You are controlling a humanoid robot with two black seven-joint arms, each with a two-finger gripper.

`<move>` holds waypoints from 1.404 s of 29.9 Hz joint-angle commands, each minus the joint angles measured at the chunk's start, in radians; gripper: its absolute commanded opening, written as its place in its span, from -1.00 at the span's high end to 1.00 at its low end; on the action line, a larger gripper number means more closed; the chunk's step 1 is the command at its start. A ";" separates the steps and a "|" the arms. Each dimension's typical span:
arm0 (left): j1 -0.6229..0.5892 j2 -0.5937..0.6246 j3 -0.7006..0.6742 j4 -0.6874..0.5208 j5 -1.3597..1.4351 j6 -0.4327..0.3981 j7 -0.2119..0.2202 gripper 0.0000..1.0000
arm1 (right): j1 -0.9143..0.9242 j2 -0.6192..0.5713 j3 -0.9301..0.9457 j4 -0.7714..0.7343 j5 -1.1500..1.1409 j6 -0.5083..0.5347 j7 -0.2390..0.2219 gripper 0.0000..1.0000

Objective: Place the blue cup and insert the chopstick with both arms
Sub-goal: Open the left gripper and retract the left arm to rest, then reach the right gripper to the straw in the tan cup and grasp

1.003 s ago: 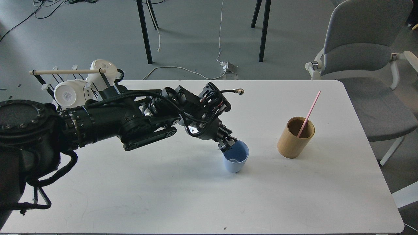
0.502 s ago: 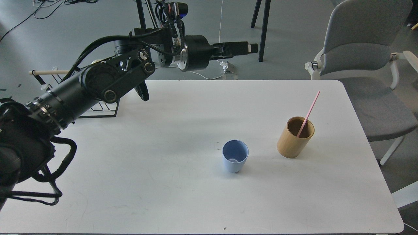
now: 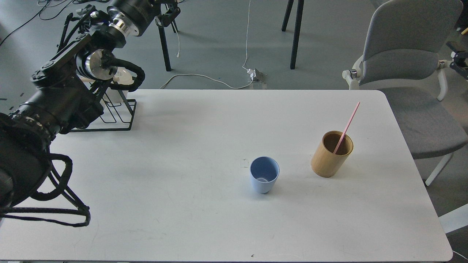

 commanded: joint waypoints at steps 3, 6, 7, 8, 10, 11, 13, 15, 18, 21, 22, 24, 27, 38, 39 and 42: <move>0.056 0.058 -0.023 -0.003 -0.131 0.000 -0.002 -0.98 | -0.028 -0.061 -0.023 0.275 -0.329 -0.106 -0.006 -0.97; 0.103 0.062 -0.072 -0.003 -0.140 0.000 -0.002 -0.98 | -0.043 -0.119 -0.106 0.423 -0.461 -0.160 -0.005 -0.97; 0.115 0.064 -0.086 -0.001 -0.140 0.000 -0.002 -0.98 | -0.043 -0.133 -0.135 0.463 -0.511 -0.192 -0.005 -0.96; 0.132 0.065 -0.102 -0.001 -0.140 0.000 -0.002 -0.98 | -0.043 -0.145 -0.172 0.503 -0.586 -0.238 -0.005 -0.96; 0.158 0.075 -0.128 0.000 -0.143 0.000 -0.003 -0.98 | -0.043 -0.156 -0.235 0.550 -0.743 -0.315 -0.003 -0.96; 0.166 0.081 -0.144 0.000 -0.143 0.000 -0.002 -0.98 | -0.043 -0.157 -0.266 0.563 -0.807 -0.342 -0.002 -0.96; 0.174 0.082 -0.161 0.000 -0.143 0.000 -0.002 -0.98 | -0.050 -0.156 -0.318 0.568 -0.890 -0.372 -0.003 -0.96; 0.175 0.085 -0.163 0.000 -0.143 0.000 -0.002 -0.98 | -0.065 -0.151 -0.364 0.562 -0.930 -0.384 -0.003 -0.96; 0.175 0.085 -0.163 0.000 -0.143 0.000 -0.002 -0.98 | -0.083 -0.141 -0.413 0.539 -0.941 -0.398 -0.002 -0.91; 0.175 0.085 -0.163 0.000 -0.143 0.000 -0.002 -0.98 | -0.088 -0.095 -0.442 0.476 -0.987 -0.400 -0.002 -0.69; 0.175 0.085 -0.163 0.000 -0.143 0.000 -0.002 -0.98 | -0.088 -0.078 -0.448 0.456 -1.009 -0.400 -0.002 -0.56; 0.175 0.085 -0.163 0.000 -0.143 0.000 -0.002 -0.98 | -0.088 -0.040 -0.453 0.424 -1.047 -0.398 -0.002 -0.33; 0.175 0.085 -0.163 0.000 -0.143 0.000 -0.002 -0.98 | -0.082 0.006 -0.453 0.395 -1.056 -0.396 -0.003 -0.16; 0.166 0.093 -0.163 0.007 -0.142 0.000 -0.002 -0.98 | -0.060 0.109 -0.456 0.300 -1.092 -0.389 -0.005 0.54; 0.165 0.093 -0.165 0.007 -0.142 0.000 -0.002 -0.98 | -0.060 0.114 -0.456 0.297 -1.095 -0.389 -0.005 0.62; 0.162 0.093 -0.165 0.007 -0.142 0.000 -0.002 -0.98 | -0.057 0.116 -0.461 0.297 -1.096 -0.390 -0.005 0.83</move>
